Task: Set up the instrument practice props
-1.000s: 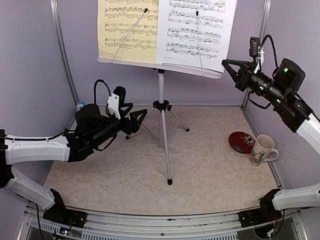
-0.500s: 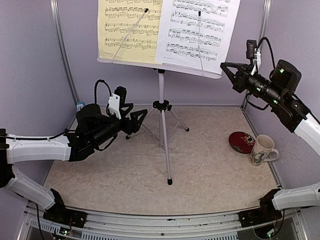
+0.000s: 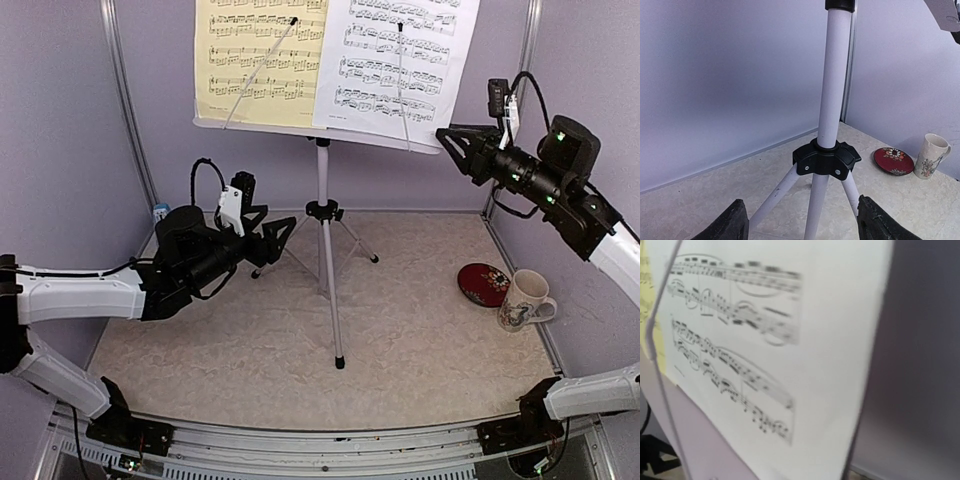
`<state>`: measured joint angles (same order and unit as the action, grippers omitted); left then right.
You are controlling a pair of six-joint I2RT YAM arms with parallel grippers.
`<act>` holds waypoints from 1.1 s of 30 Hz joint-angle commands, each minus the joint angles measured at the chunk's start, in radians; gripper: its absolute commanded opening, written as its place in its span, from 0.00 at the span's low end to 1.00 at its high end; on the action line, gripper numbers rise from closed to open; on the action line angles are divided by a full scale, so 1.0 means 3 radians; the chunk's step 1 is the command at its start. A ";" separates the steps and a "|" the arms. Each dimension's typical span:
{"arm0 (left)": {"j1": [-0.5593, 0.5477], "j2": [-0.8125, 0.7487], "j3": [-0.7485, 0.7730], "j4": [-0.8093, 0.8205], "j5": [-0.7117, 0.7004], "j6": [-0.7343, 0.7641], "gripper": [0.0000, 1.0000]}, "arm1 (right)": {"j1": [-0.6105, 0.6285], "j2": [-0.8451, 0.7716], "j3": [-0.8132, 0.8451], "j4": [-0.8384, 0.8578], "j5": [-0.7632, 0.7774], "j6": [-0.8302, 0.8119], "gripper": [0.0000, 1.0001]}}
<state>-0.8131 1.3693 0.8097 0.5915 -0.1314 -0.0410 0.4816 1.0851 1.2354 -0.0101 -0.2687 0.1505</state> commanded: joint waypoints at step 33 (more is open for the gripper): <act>0.0441 0.0818 -0.0648 0.0550 0.0125 -0.1007 0.56 | -0.0148 0.1091 -0.1849 0.1730 -0.0483 0.1099 0.65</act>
<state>-0.7074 1.5631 0.6224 0.6964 -0.0994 -0.2829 0.4572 1.2869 0.6579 0.3683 -0.3580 0.4732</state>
